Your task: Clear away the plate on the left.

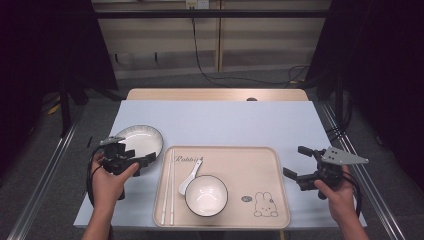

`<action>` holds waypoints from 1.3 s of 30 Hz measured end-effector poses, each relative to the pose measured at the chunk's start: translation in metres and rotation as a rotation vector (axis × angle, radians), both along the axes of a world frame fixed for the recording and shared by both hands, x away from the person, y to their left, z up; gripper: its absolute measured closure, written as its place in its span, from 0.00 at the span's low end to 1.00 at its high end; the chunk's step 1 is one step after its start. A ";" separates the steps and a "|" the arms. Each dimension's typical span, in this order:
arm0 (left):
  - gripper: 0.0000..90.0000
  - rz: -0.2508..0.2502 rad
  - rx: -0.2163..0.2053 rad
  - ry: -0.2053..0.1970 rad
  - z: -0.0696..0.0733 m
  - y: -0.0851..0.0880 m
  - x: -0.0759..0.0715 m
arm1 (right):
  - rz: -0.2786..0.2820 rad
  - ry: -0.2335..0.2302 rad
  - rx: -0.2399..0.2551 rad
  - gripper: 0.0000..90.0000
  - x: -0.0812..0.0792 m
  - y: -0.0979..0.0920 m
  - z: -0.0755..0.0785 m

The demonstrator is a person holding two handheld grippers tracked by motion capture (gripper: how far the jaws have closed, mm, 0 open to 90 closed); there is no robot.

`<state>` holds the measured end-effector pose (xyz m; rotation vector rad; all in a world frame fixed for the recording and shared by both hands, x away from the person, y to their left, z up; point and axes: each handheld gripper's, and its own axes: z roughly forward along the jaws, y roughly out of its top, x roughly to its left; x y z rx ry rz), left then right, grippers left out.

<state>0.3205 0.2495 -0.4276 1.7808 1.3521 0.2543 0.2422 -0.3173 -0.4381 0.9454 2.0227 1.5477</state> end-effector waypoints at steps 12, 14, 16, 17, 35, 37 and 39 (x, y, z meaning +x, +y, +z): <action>0.10 0.068 -0.006 0.002 -0.004 0.018 0.001 | 0.012 -0.003 -0.001 0.02 0.002 0.003 -0.001; 0.10 0.081 0.001 -0.001 -0.005 0.021 0.001 | 0.008 0.000 -0.002 0.02 0.002 0.003 -0.001; 0.10 0.081 0.016 0.003 -0.006 0.024 0.001 | 0.013 -0.002 0.001 0.02 0.002 0.003 -0.001; 0.10 0.096 0.010 0.002 -0.007 0.025 0.001 | 0.012 -0.004 0.002 0.02 0.002 0.003 -0.001; 0.12 0.177 0.039 0.019 -0.020 0.047 0.003 | 0.017 -0.002 0.002 0.01 0.003 0.004 -0.001; 0.12 0.187 0.034 0.024 -0.021 0.049 0.003 | 0.017 -0.001 0.004 0.01 0.003 0.004 -0.001; 0.14 0.196 0.036 0.019 -0.022 0.051 0.004 | 0.018 0.004 0.006 0.01 0.003 0.004 -0.001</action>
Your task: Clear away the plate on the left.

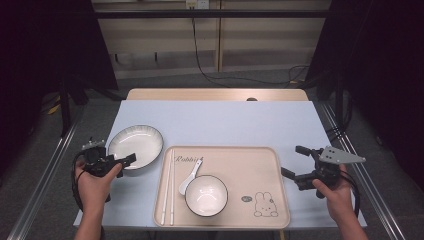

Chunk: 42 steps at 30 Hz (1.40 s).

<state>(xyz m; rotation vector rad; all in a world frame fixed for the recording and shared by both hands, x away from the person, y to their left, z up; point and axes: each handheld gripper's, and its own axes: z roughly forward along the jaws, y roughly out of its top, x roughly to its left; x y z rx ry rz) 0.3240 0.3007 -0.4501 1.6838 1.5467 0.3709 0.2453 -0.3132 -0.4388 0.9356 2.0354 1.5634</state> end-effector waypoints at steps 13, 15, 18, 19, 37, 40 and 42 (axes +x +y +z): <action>0.14 0.048 0.021 -0.021 0.005 0.011 -0.003 | 0.002 -0.009 -0.005 0.01 0.000 0.003 0.002; 0.16 0.065 0.023 -0.020 0.005 0.014 -0.002 | 0.004 -0.014 -0.006 0.01 0.000 0.003 0.002; 0.17 0.072 0.026 -0.009 0.001 0.018 0.000 | 0.004 -0.017 -0.001 0.01 0.000 0.003 0.002; 0.18 0.078 0.020 -0.010 -0.001 0.019 0.001 | 0.006 -0.016 -0.001 0.01 0.001 0.002 0.002; 0.38 0.141 0.025 -0.024 -0.021 0.022 0.020 | 0.012 0.001 -0.011 0.01 0.003 0.005 0.000; 0.40 0.149 0.029 -0.022 -0.022 0.020 0.026 | 0.002 -0.005 -0.011 0.01 0.002 0.005 0.000; 0.41 0.149 0.023 -0.011 -0.025 0.020 0.029 | -0.002 -0.006 -0.013 0.01 0.002 0.005 0.000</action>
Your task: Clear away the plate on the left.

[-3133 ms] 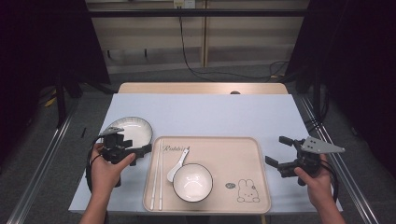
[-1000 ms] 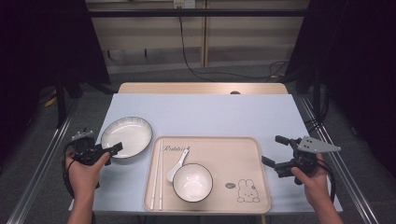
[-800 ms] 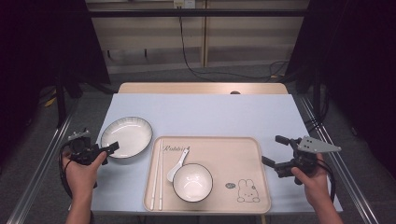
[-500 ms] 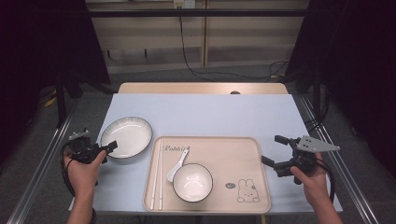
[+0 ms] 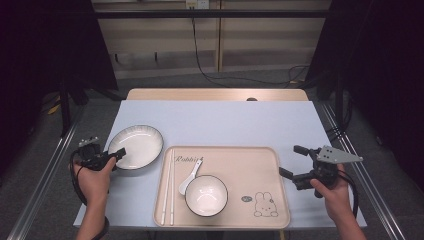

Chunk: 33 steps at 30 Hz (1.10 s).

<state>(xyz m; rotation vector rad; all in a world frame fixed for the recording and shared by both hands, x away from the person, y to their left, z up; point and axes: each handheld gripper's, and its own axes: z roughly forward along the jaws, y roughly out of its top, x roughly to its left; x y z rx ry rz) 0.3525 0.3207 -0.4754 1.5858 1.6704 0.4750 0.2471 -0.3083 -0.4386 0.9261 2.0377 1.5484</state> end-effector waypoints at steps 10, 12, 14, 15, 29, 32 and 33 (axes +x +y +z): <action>0.56 0.044 -0.020 0.054 -0.004 0.001 0.008 | 0.008 0.012 -0.009 0.01 0.001 0.000 -0.002; 0.65 0.057 -0.020 0.060 -0.004 0.003 0.007 | 0.011 0.013 -0.012 0.01 0.001 -0.001 -0.003; 0.71 0.105 -0.069 0.057 -0.005 0.004 0.006 | 0.004 0.015 -0.013 0.01 0.000 -0.002 -0.003; 0.75 0.114 -0.085 0.062 -0.005 0.007 0.006 | 0.003 0.017 -0.012 0.01 0.000 -0.002 -0.003; 0.93 0.098 -0.105 0.055 0.032 0.004 0.012 | -0.004 0.022 -0.007 0.01 0.000 -0.005 -0.001; 0.94 0.097 -0.114 0.048 0.037 0.006 0.014 | -0.013 0.020 0.003 0.01 0.000 -0.007 0.001; 0.95 0.088 -0.098 0.044 0.039 0.006 0.015 | -0.014 0.023 0.005 0.01 0.000 -0.008 0.001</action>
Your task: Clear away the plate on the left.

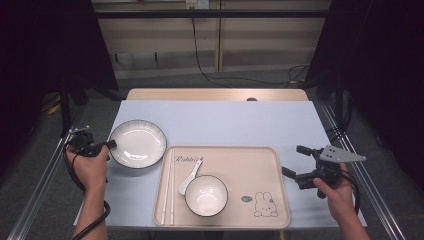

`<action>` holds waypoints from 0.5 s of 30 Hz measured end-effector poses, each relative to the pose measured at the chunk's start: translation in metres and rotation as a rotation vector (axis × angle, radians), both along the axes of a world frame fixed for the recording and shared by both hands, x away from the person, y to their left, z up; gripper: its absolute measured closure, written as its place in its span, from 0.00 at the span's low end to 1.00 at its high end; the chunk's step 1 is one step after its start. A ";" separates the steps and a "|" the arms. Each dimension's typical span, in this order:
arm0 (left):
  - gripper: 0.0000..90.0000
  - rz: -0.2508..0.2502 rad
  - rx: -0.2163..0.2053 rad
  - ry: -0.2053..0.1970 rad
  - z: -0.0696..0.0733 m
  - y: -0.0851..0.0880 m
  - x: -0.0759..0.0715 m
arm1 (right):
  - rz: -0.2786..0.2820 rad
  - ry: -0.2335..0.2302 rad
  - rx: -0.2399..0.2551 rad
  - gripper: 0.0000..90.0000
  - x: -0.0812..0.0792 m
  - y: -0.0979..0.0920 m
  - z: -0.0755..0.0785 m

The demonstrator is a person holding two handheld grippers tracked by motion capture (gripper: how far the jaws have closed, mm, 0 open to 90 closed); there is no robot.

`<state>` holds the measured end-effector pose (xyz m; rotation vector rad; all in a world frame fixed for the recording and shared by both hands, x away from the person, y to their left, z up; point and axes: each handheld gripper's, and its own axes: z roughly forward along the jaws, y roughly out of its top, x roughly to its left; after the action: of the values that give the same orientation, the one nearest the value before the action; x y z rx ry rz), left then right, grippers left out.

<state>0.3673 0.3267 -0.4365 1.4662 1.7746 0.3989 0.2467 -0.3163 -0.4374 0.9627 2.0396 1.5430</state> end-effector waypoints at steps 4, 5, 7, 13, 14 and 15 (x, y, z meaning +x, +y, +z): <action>0.95 -0.034 0.055 0.017 0.011 -0.002 0.006 | -0.017 -0.002 -0.022 0.00 0.003 -0.002 0.000; 0.95 -0.033 0.047 0.012 0.014 -0.003 0.008 | -0.024 -0.006 -0.025 0.00 0.004 -0.002 0.000; 0.94 -0.044 0.066 0.010 0.020 -0.005 0.011 | -0.034 0.004 -0.030 0.00 0.005 -0.002 0.000; 0.93 -0.052 0.093 0.004 0.034 -0.003 0.012 | -0.075 0.014 -0.034 0.00 0.009 0.002 -0.002; 0.93 -0.052 0.091 0.004 0.037 -0.001 0.012 | -0.088 0.023 -0.032 0.00 0.010 0.002 -0.001; 0.93 -0.046 0.083 -0.004 0.039 0.000 0.012 | -0.101 0.022 -0.026 0.00 0.011 0.002 0.000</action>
<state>0.3789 0.3270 -0.3979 1.5599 1.7365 0.4563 0.2576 -0.3140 -0.4377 1.0599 1.9891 1.4560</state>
